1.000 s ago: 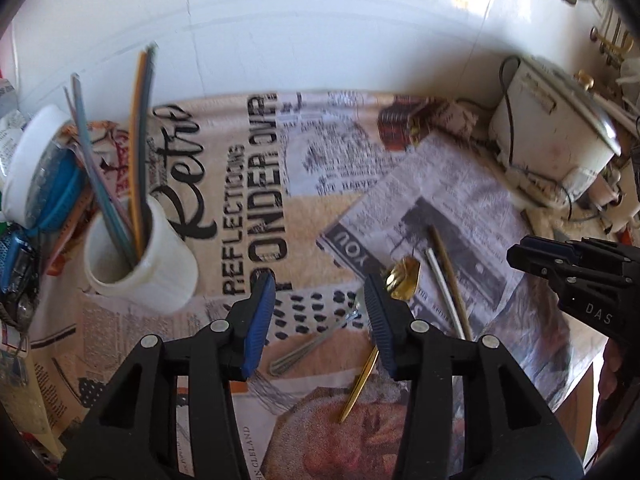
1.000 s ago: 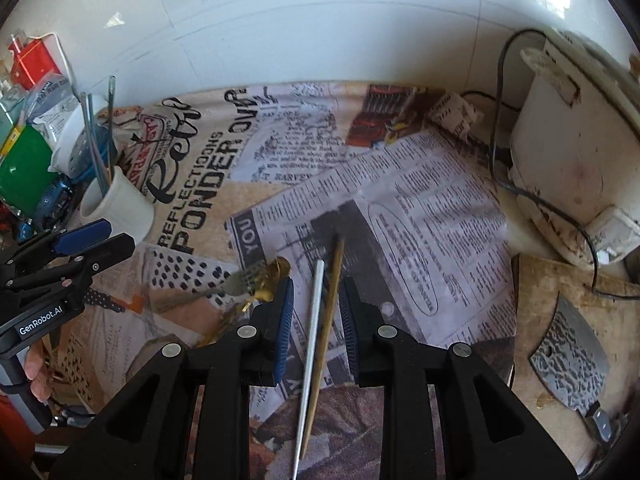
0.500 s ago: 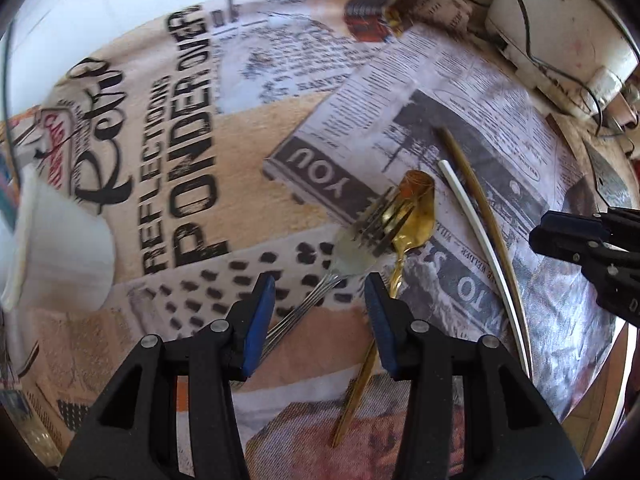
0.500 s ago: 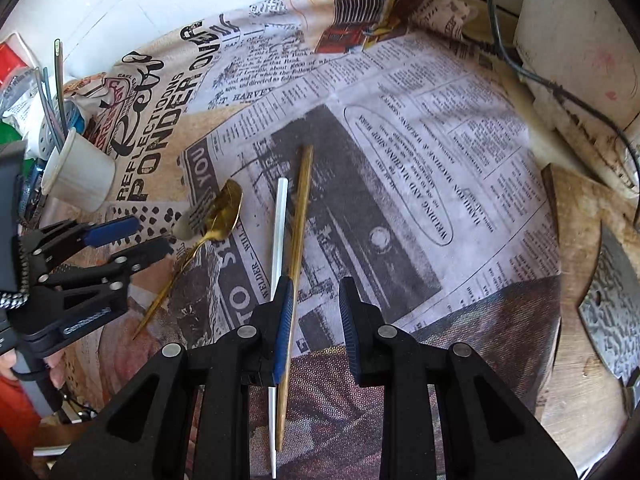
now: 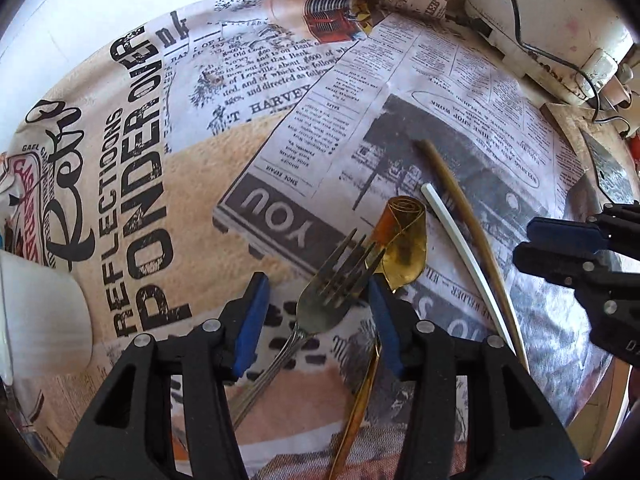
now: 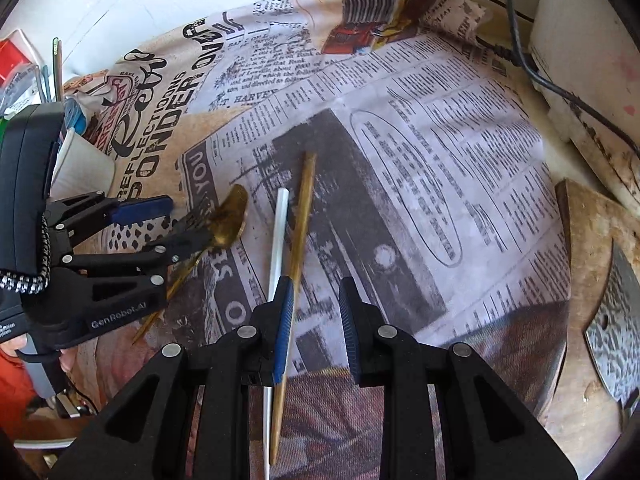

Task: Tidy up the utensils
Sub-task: 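Close the right tool on a gold chopstick while the left tool closes on a silver fork, then lift the gold chopstick and silver fork upright and carry them over the white cup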

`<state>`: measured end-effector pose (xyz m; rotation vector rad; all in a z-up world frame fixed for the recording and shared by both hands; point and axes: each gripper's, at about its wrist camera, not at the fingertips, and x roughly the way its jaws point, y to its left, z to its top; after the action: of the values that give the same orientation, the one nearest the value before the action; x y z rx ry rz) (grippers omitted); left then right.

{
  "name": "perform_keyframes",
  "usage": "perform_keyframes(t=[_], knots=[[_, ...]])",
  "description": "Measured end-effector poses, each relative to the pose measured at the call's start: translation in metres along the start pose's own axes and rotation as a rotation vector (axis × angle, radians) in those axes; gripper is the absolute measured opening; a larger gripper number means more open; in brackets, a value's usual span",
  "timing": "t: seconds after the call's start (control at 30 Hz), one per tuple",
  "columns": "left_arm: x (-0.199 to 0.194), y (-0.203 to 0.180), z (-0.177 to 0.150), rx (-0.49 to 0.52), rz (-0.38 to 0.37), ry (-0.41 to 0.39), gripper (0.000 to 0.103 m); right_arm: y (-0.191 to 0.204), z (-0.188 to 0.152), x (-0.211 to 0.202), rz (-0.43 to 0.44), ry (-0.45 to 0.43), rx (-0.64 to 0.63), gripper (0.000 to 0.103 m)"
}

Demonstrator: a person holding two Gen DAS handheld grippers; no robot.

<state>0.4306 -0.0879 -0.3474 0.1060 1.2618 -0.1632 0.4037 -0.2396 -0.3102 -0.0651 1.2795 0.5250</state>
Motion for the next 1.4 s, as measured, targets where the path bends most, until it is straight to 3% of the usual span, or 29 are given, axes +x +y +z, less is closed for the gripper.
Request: perform_keyframes(t=[0.1, 0.23, 0.33, 0.53, 0.67, 0.83, 1.13, 1.4], knots=[[0.005, 0.000, 0.005, -0.017, 0.010, -0.007, 0.046, 0.002, 0.004, 0.007, -0.005, 0.001, 0.010, 0.021], [0.004, 0.006, 0.009, -0.051, 0.016, -0.018, 0.030, 0.001, 0.007, 0.015, 0.006, 0.014, 0.043, 0.021], [0.006, 0.012, 0.012, -0.071, 0.009, -0.022, 0.024, 0.004, 0.009, 0.019, 0.013, 0.025, 0.048, 0.021], [0.004, 0.020, 0.010, -0.113, -0.025, -0.027, 0.023, 0.010, 0.012, 0.021, -0.017, 0.008, 0.028, 0.021], [0.002, 0.029, 0.006, -0.163, -0.060, -0.016, 0.023, 0.008, 0.020, 0.025, 0.035, 0.024, 0.022, 0.007], [-0.008, 0.032, -0.005, -0.186, -0.070, -0.019, 0.023, 0.016, 0.022, 0.027, 0.008, 0.031, -0.024, 0.007], [-0.055, 0.041, -0.022, -0.219, -0.085, -0.117, 0.022, 0.022, 0.019, 0.014, -0.005, -0.011, -0.048, 0.007], [-0.096, 0.042, -0.031, -0.222, -0.043, -0.217, 0.022, 0.029, 0.019, -0.014, -0.004, -0.083, -0.062, 0.007]])
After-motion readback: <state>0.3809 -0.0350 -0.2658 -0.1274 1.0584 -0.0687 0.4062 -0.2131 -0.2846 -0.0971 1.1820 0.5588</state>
